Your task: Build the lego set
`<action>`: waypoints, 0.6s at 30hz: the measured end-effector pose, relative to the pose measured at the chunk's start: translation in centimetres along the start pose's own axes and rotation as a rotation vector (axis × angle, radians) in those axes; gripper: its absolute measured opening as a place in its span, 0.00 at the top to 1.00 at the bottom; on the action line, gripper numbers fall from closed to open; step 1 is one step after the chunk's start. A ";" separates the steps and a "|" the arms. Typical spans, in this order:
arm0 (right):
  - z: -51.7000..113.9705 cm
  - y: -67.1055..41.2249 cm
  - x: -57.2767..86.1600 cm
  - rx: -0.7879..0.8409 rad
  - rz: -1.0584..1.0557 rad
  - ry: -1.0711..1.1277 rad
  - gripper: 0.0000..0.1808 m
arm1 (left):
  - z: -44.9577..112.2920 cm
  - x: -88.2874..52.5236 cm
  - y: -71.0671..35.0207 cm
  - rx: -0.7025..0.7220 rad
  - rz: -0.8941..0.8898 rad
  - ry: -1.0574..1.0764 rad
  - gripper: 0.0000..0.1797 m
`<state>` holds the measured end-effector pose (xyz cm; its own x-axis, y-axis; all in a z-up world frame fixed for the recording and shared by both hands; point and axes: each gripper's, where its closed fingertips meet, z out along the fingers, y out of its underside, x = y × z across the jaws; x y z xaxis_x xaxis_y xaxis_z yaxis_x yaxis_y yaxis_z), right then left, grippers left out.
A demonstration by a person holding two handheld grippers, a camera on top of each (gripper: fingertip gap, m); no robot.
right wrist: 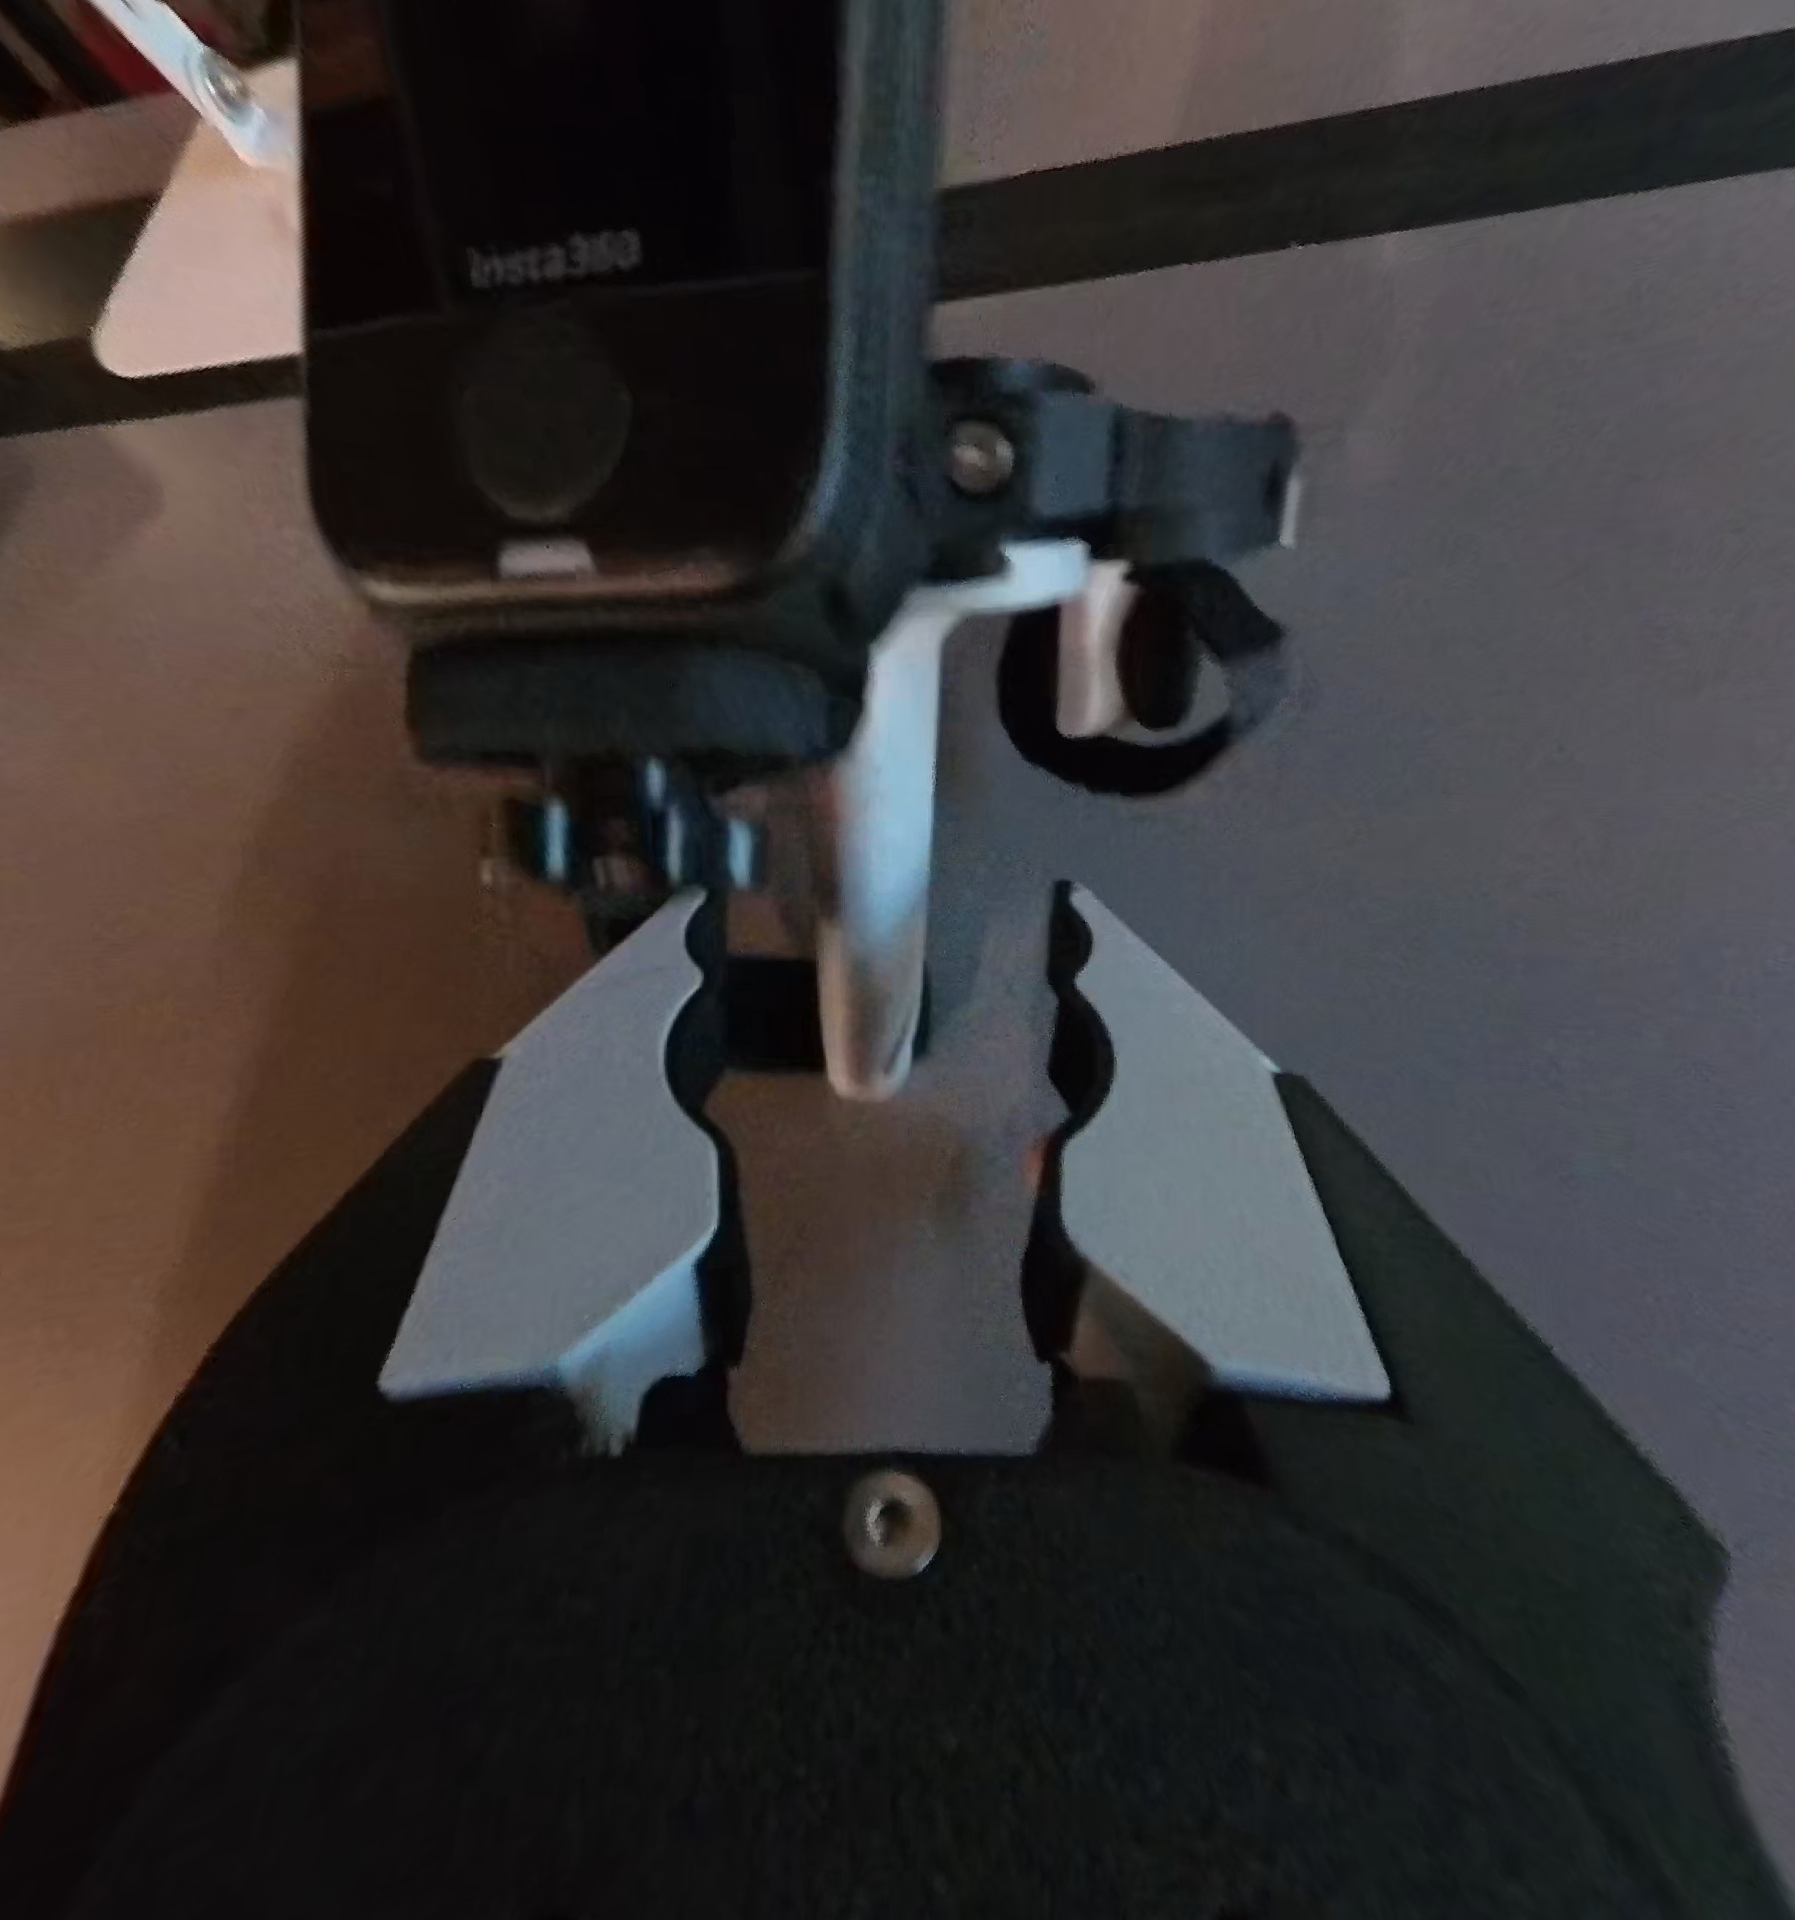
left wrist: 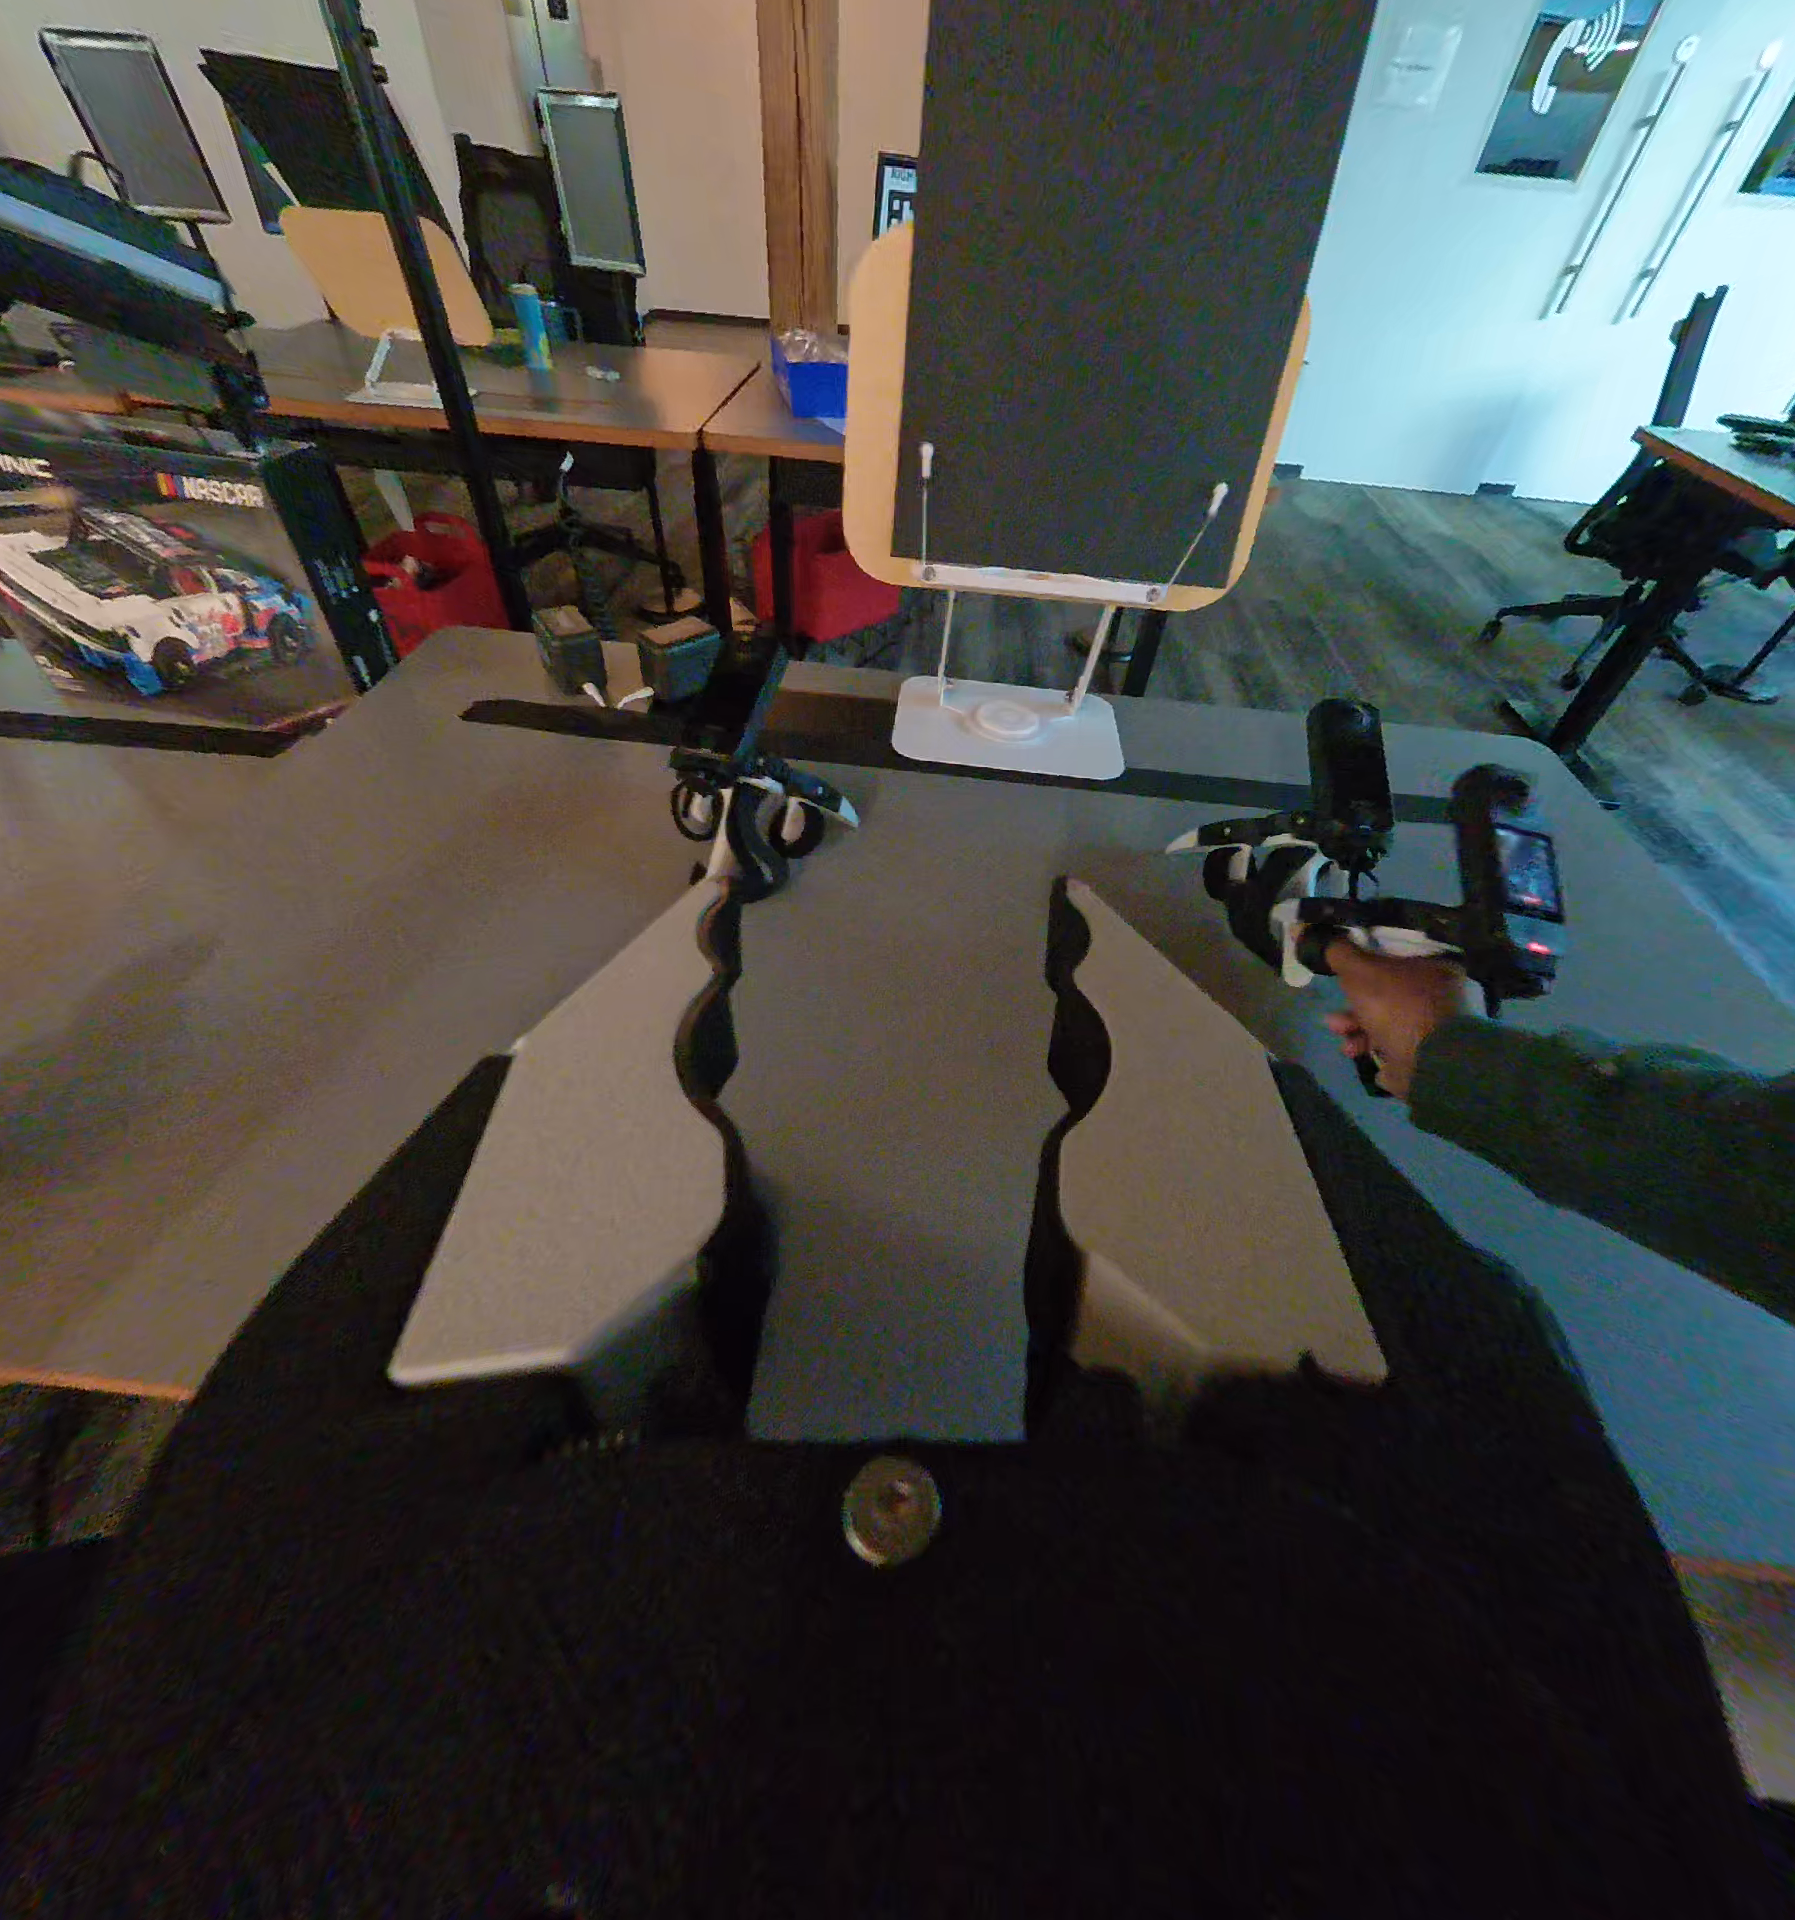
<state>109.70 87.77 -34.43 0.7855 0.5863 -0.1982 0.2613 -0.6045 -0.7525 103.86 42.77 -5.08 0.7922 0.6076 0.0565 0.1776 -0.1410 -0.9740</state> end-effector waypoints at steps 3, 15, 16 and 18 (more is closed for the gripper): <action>-4.3 1.3 -0.4 0.014 0.069 -0.057 0.63 | -0.6 -1.4 0.0 0.009 -0.014 -0.028 0.68; -12.1 11.1 -23.5 -0.079 -0.275 -0.508 0.62 | -2.7 -4.4 0.4 0.036 -0.068 -0.081 0.68; -11.7 11.3 -25.2 -0.077 -0.281 -0.524 0.62 | -3.2 -4.6 0.6 0.034 -0.069 -0.090 0.68; -10.4 11.1 -28.5 -0.062 -0.307 -0.529 0.63 | -4.3 -5.1 1.0 0.027 -0.074 -0.112 0.68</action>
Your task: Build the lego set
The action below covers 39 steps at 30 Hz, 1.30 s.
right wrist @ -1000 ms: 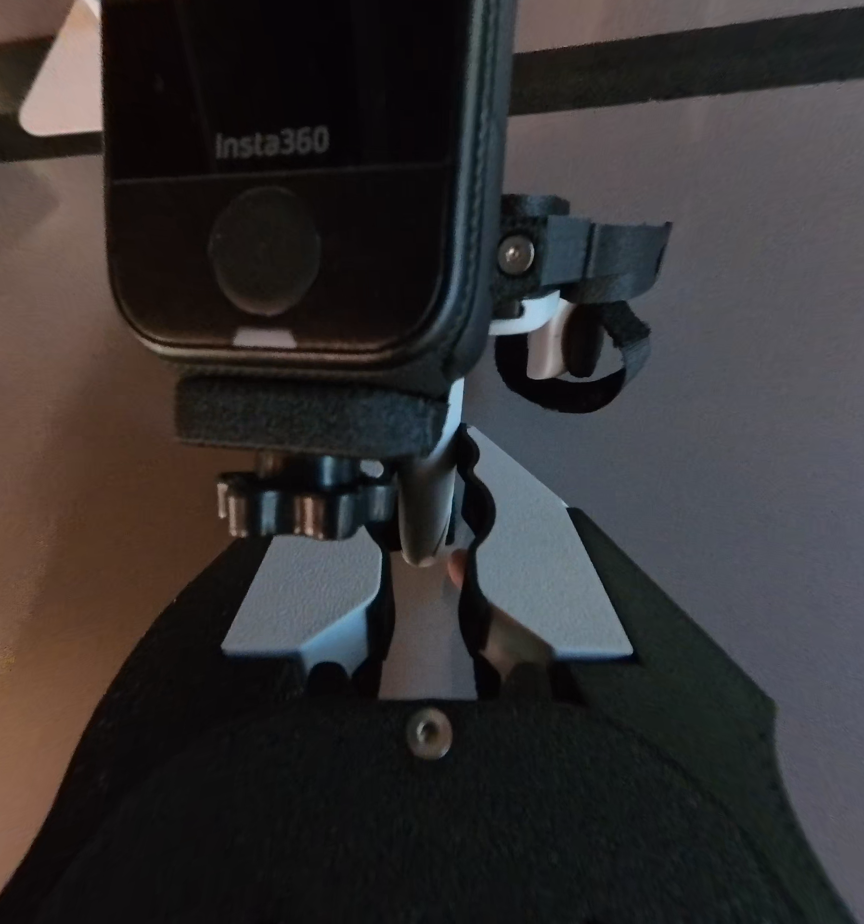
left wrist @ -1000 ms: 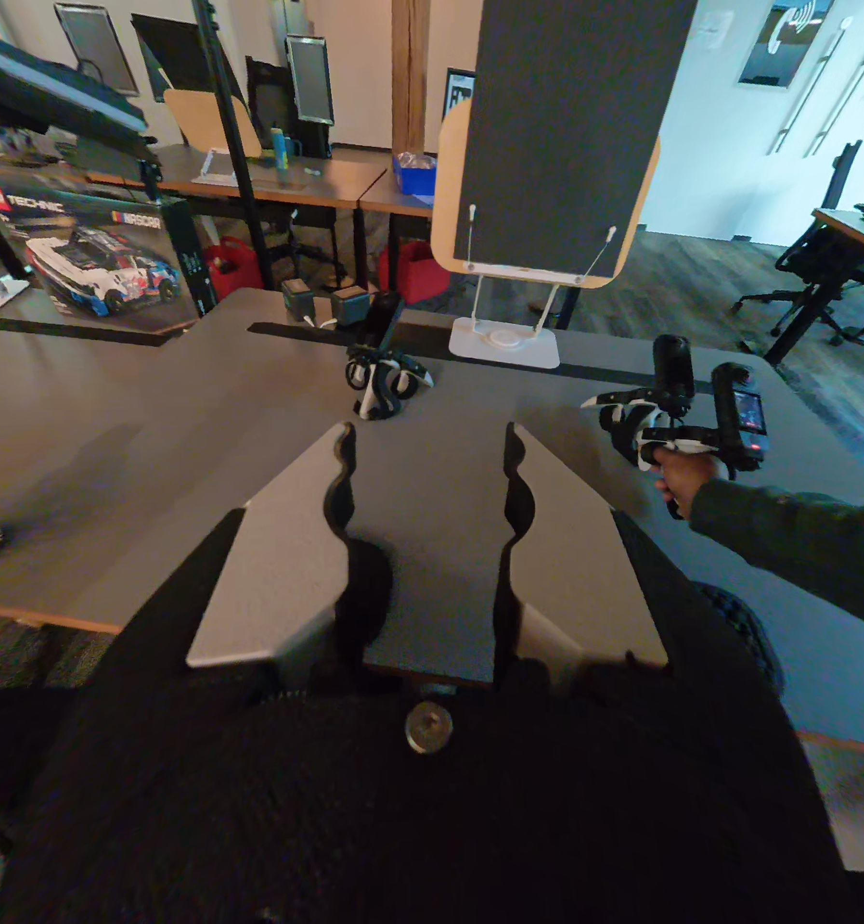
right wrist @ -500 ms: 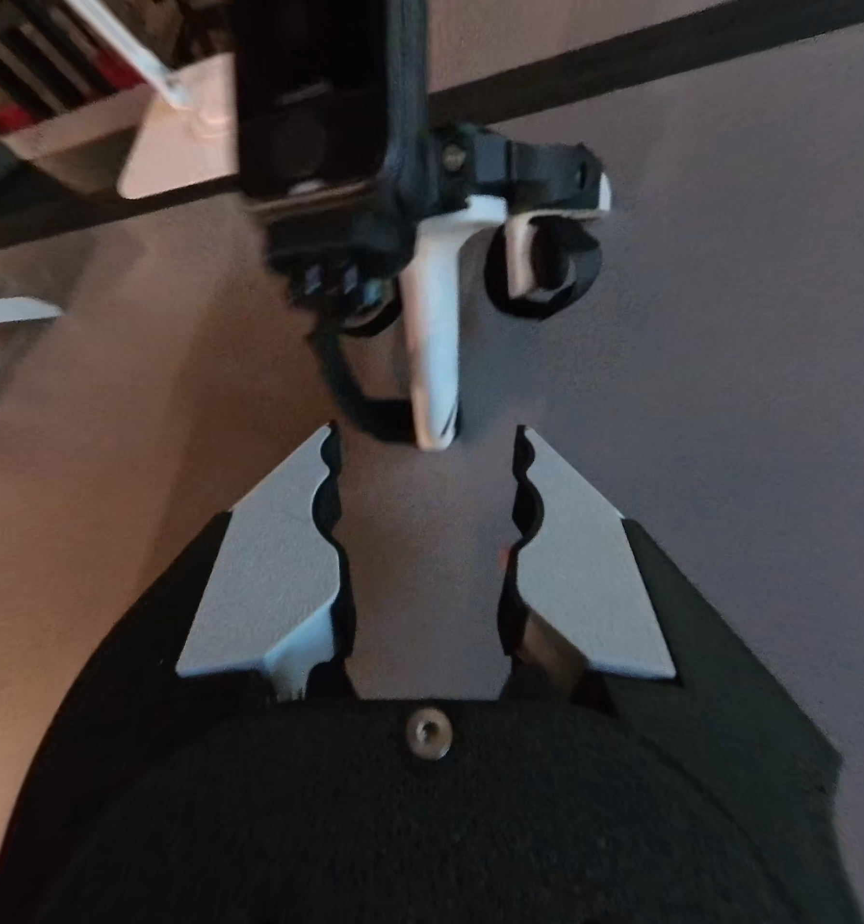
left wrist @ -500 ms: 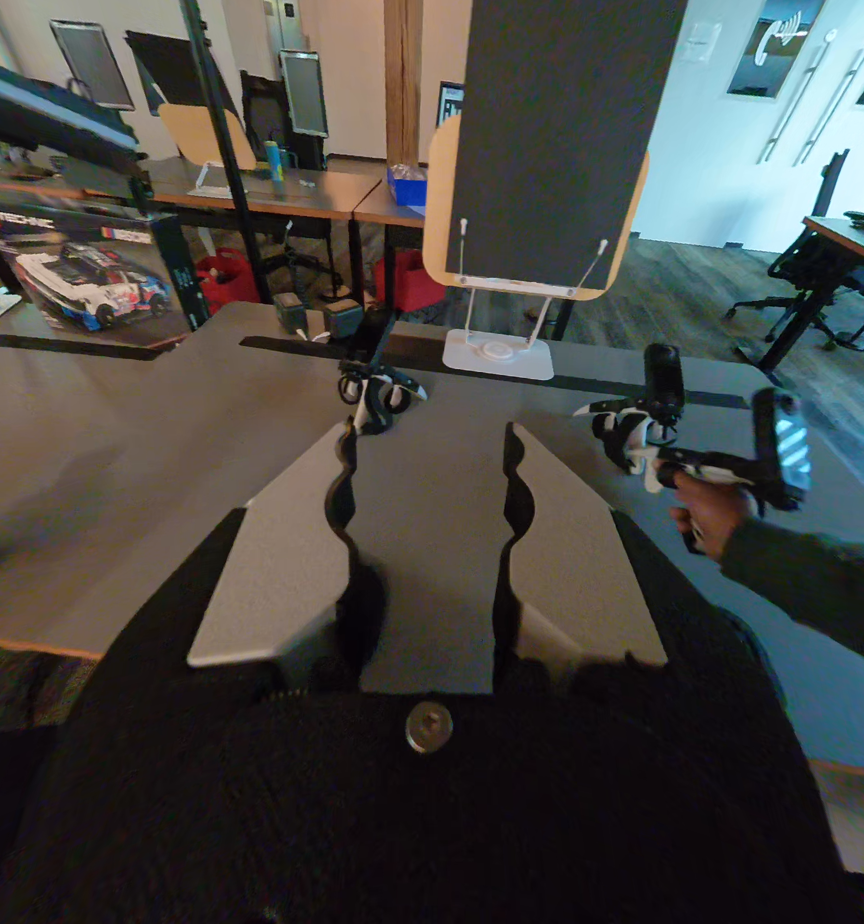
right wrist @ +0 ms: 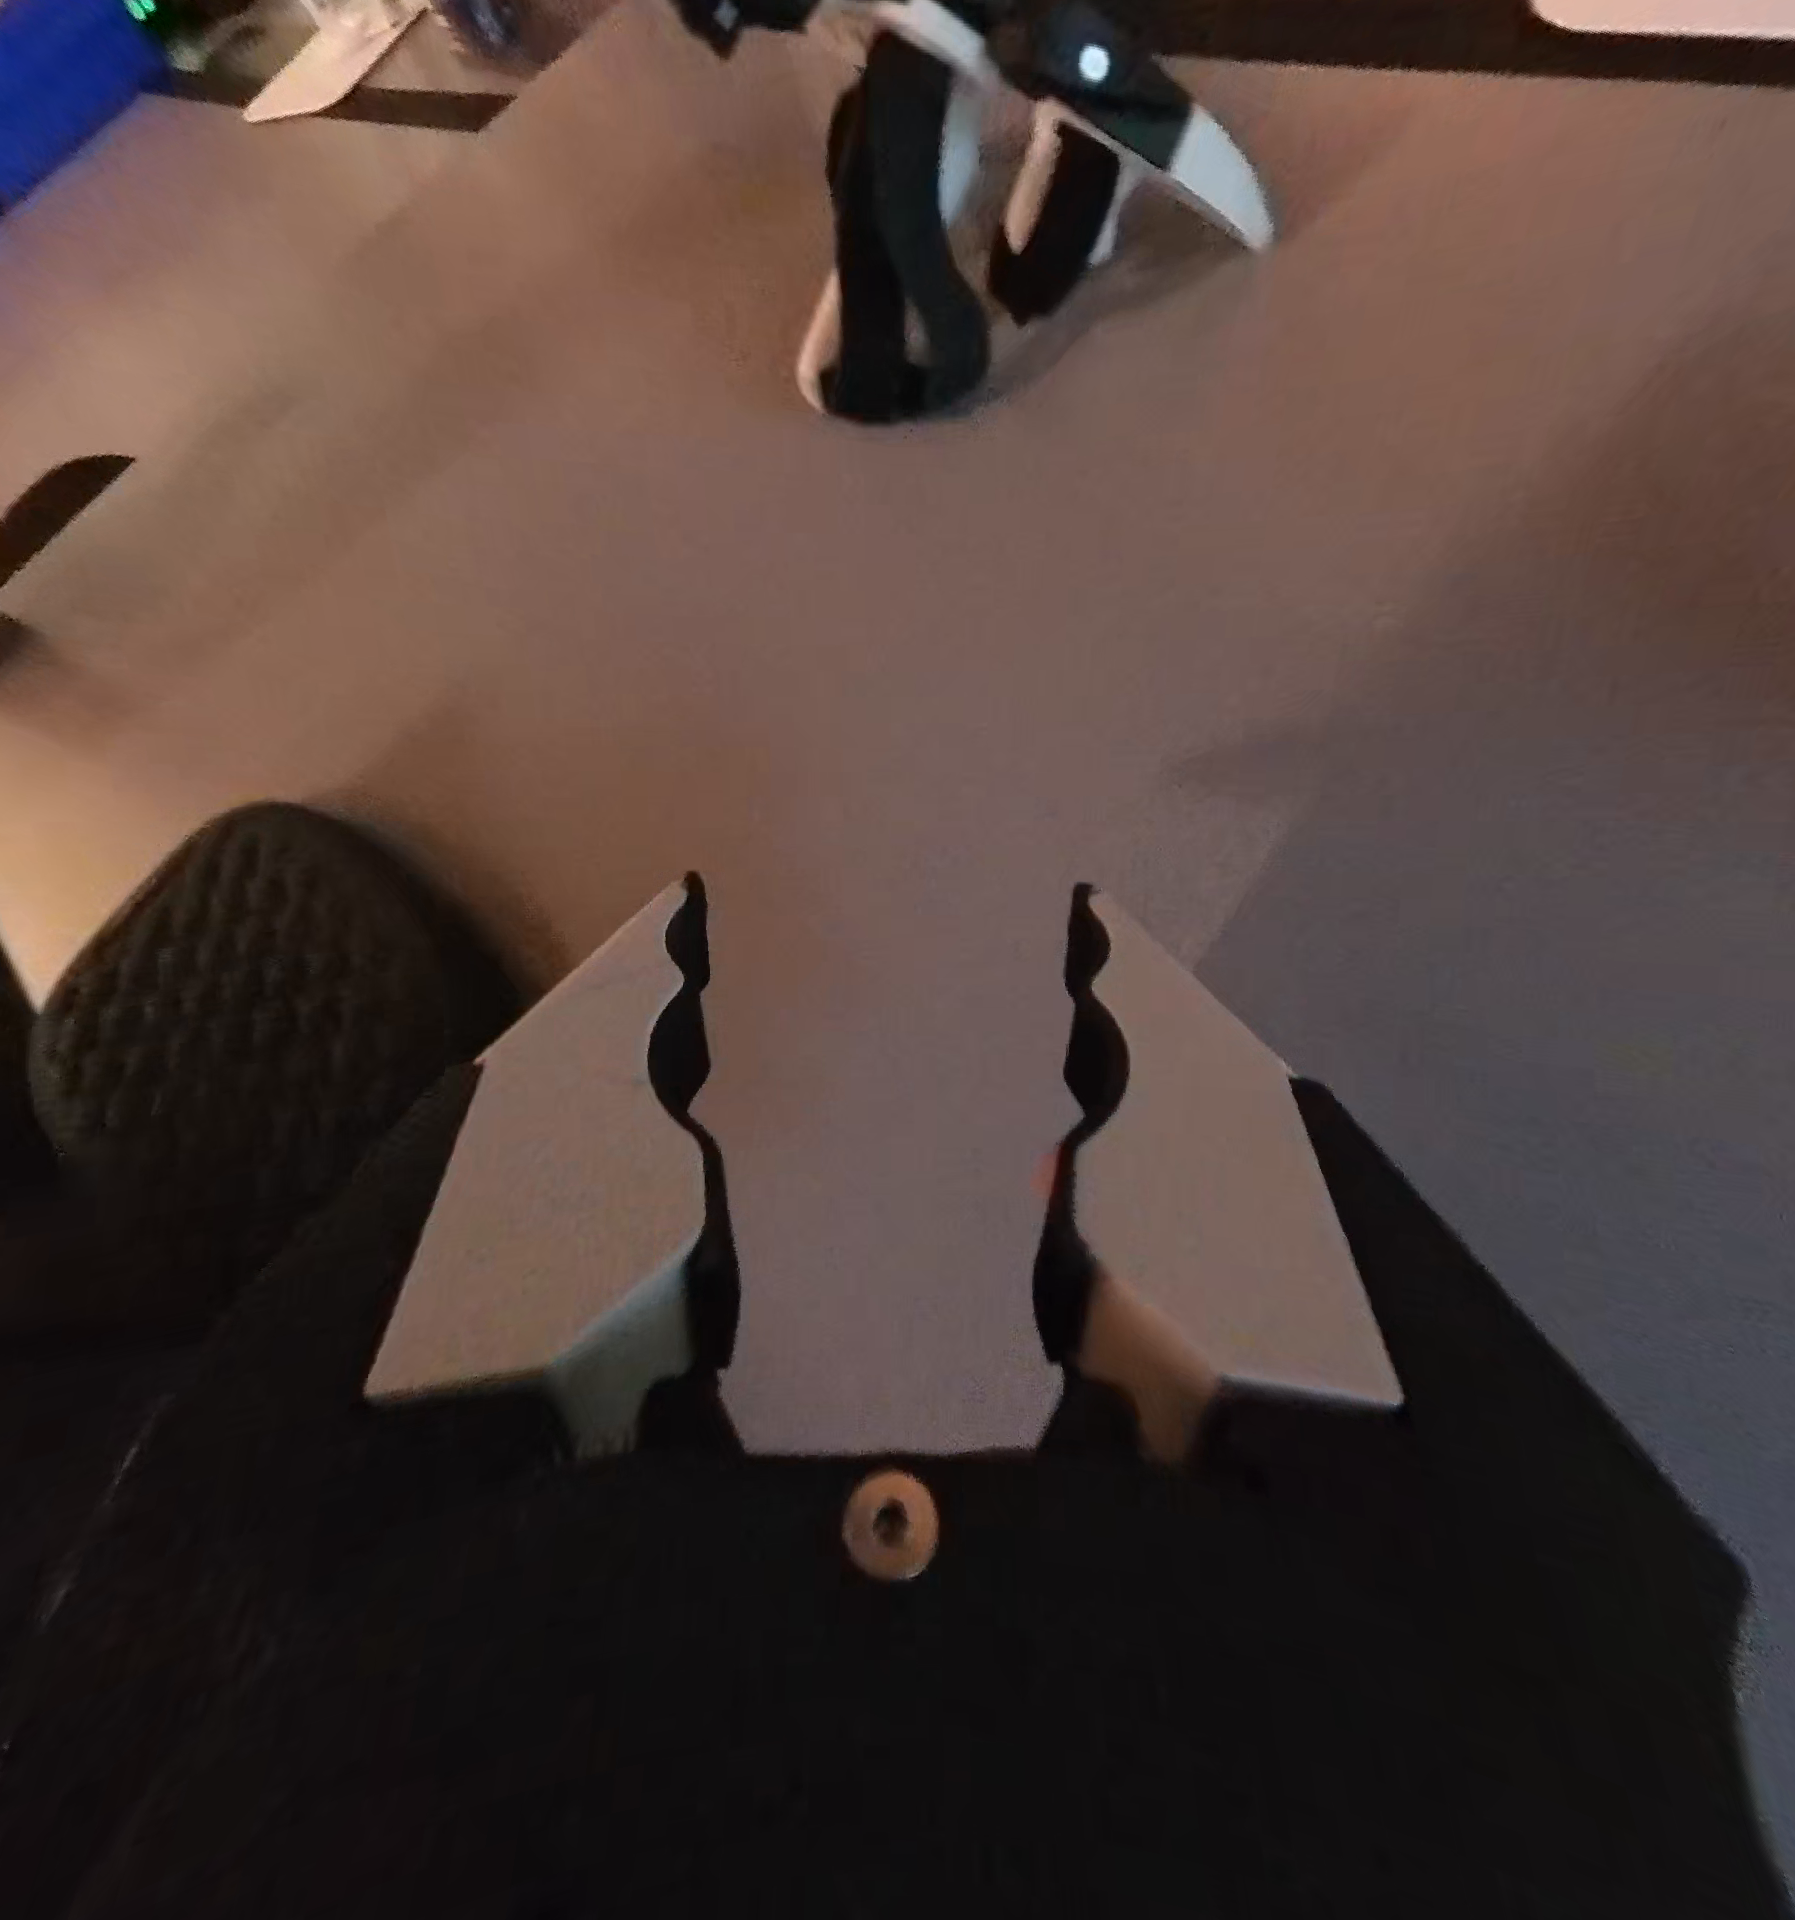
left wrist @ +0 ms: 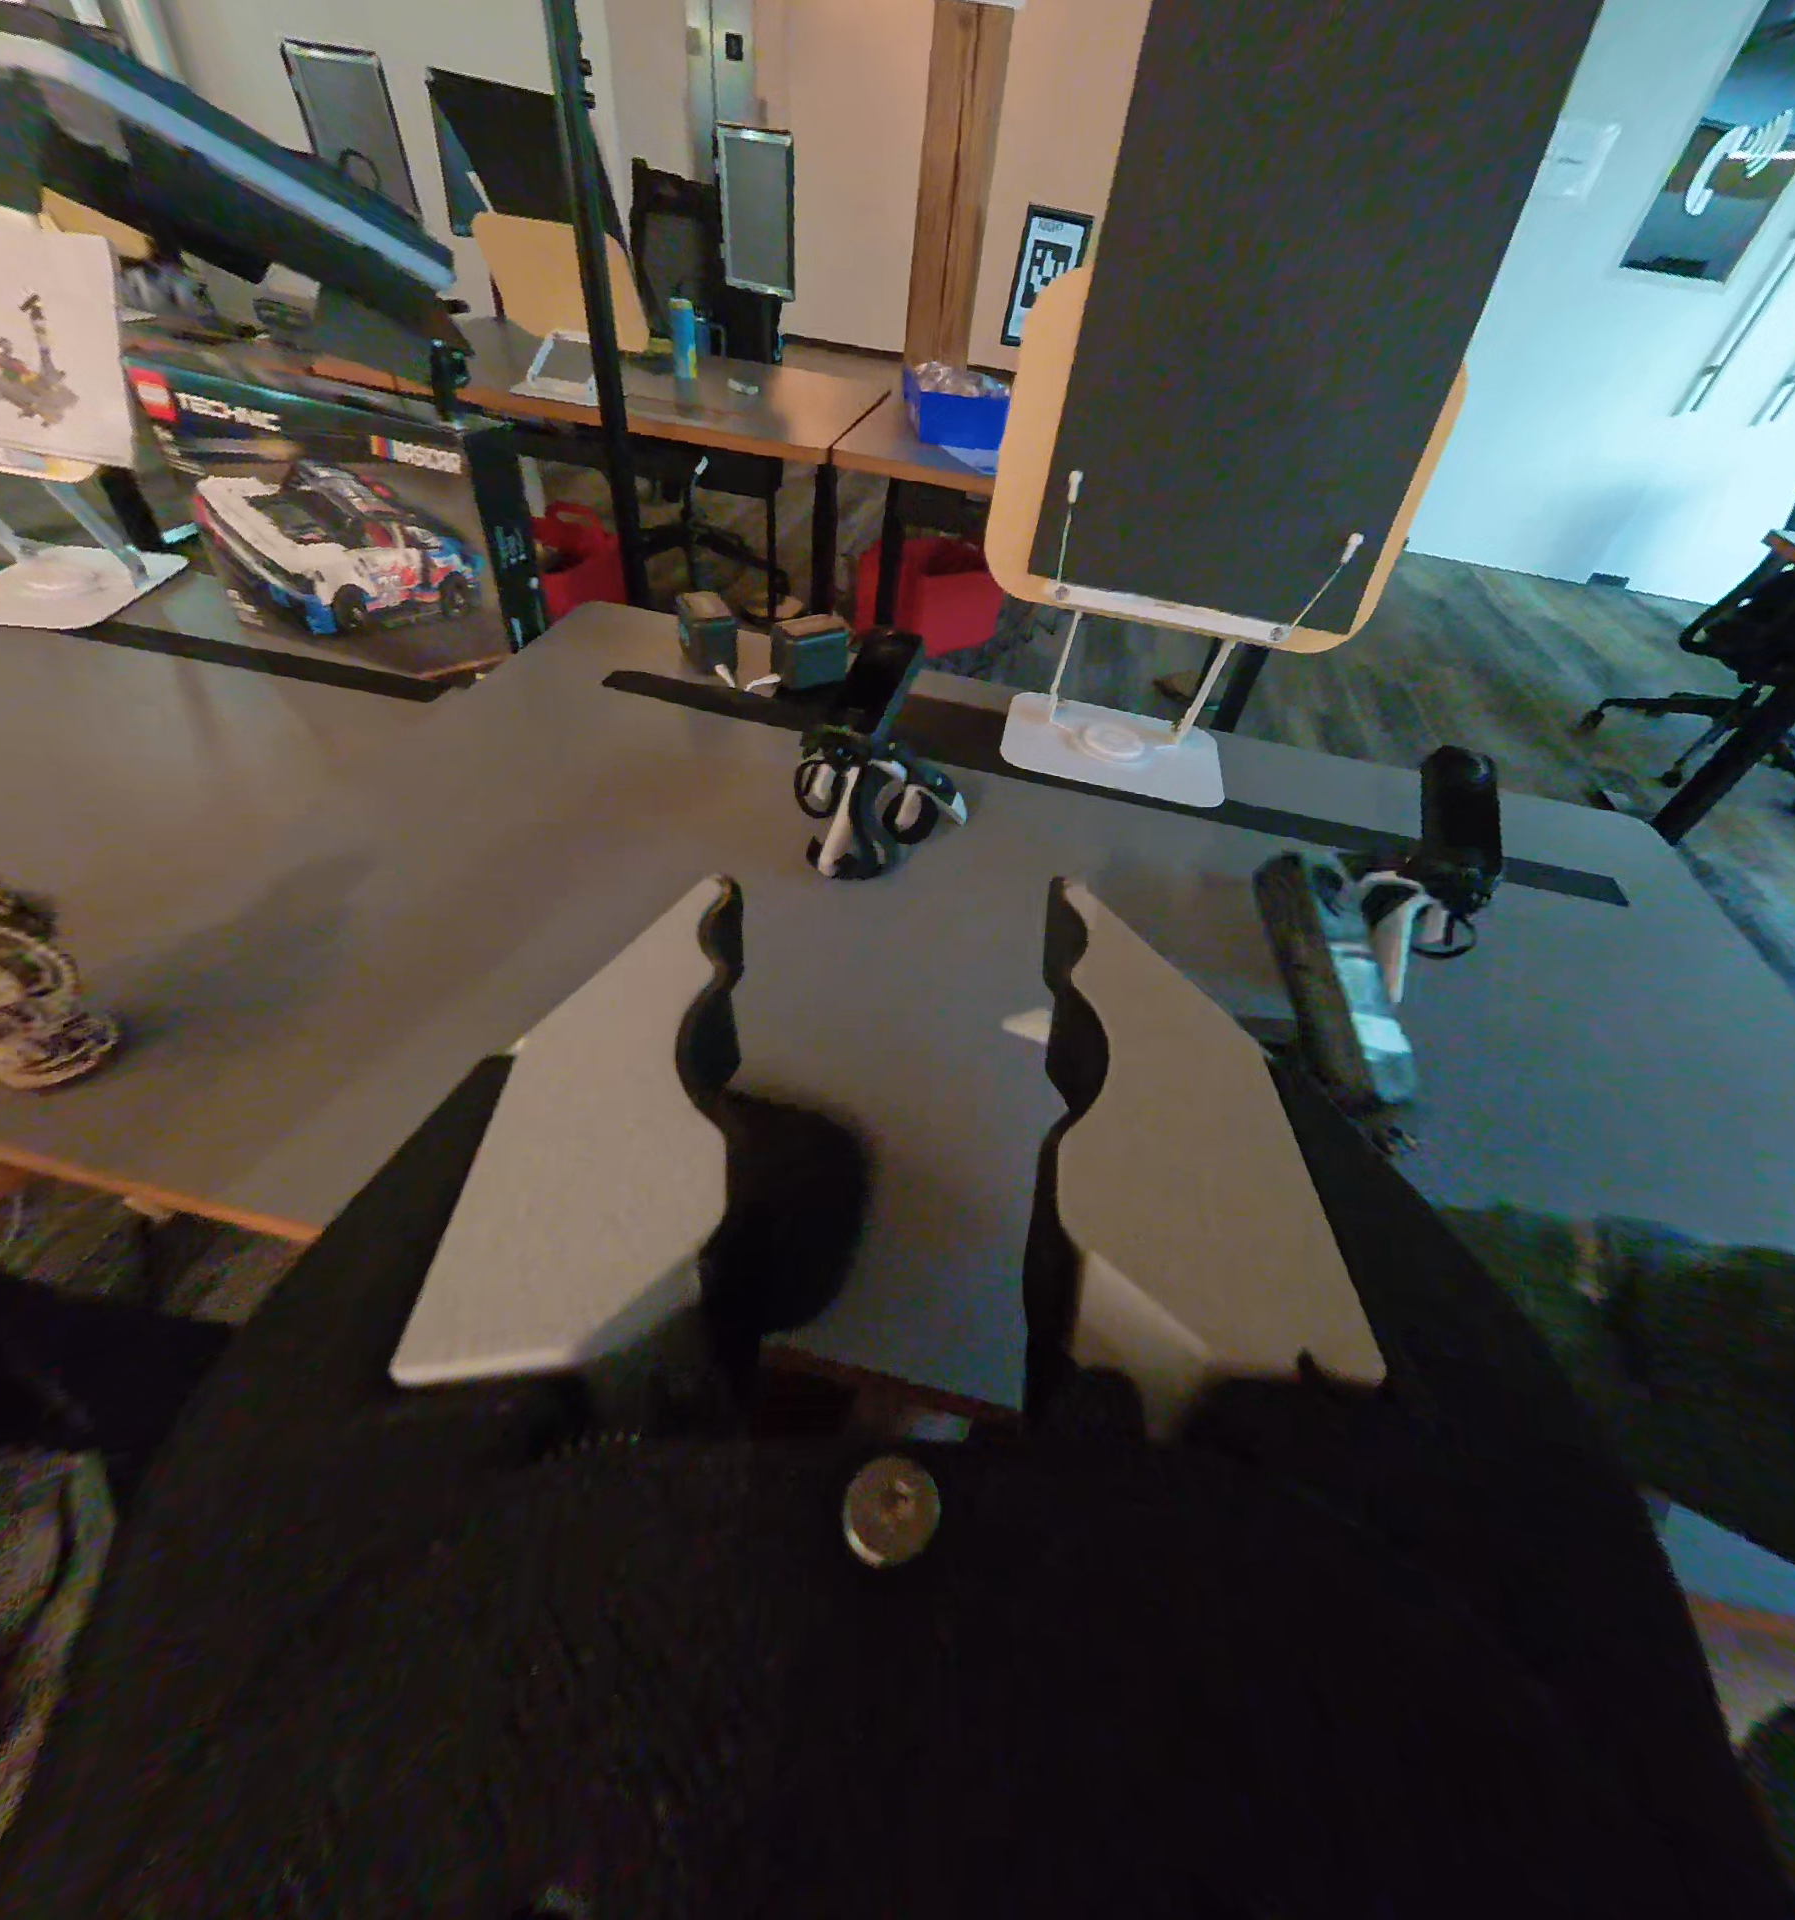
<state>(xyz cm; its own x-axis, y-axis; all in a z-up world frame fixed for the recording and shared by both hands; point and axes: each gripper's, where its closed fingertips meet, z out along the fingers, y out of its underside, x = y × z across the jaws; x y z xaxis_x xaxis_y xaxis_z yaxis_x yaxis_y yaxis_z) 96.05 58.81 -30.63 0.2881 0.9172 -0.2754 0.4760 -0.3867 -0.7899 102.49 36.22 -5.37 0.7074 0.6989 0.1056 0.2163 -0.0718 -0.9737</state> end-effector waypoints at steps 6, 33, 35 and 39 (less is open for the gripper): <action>9.5 -4.5 -1.5 0.015 0.021 0.059 0.65 | -3.5 -2.6 1.2 -0.025 -0.016 -0.092 0.69; 21.2 -9.0 -1.0 0.003 0.205 0.282 0.87 | -5.9 -8.8 3.7 -0.075 -0.088 -0.227 0.68; 21.0 -8.7 -1.4 0.008 0.197 0.280 0.87 | -5.9 -8.8 3.7 -0.077 -0.089 -0.221 0.68; 21.0 -8.7 -1.5 0.012 0.204 0.282 0.87 | -5.9 -8.8 3.7 -0.080 -0.078 -0.209 0.68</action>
<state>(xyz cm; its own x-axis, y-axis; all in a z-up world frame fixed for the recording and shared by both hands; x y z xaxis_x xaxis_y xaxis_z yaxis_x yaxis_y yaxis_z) 74.07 62.79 -34.86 0.5955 0.7575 -0.2676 0.3757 -0.5571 -0.7406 101.06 25.60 -8.72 0.5332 0.8363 0.1280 0.3239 -0.0620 -0.9441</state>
